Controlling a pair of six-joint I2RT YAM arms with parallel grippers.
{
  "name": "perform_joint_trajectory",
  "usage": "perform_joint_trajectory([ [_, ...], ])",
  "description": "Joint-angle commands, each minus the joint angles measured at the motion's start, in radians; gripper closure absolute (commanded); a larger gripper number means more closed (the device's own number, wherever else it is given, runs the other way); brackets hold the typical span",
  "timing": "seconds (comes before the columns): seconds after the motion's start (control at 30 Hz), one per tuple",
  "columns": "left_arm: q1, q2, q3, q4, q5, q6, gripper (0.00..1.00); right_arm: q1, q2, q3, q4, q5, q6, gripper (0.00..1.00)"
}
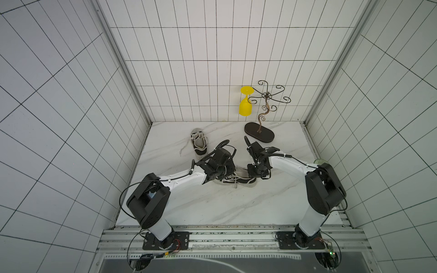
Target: Insert the insole into the shoe
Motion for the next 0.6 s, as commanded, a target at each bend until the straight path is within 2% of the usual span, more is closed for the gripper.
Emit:
perform_joint_trajectory([
  [0.0,-0.004,0.001,0.029,0.008,-0.006,0.026,1.00,-0.006,0.048,-0.043,0.020,0.069,0.033,0.58],
  [0.07,-0.007,0.005,0.041,0.006,0.012,0.046,1.00,-0.005,0.076,-0.026,0.015,0.121,0.040,0.54],
  [0.17,-0.017,0.018,0.077,-0.019,0.029,0.080,1.00,-0.005,0.129,0.029,-0.012,0.202,0.029,0.39],
  [0.27,-0.019,0.023,0.091,-0.033,0.027,0.092,1.00,-0.005,0.142,0.096,-0.042,0.229,0.014,0.34],
  [0.47,-0.020,0.032,0.101,-0.062,0.012,0.093,1.00,-0.015,0.082,0.268,-0.141,0.202,-0.008,0.31],
  [0.57,-0.018,0.040,0.106,-0.075,0.005,0.092,1.00,-0.015,0.061,0.290,-0.177,0.201,-0.030,0.32],
])
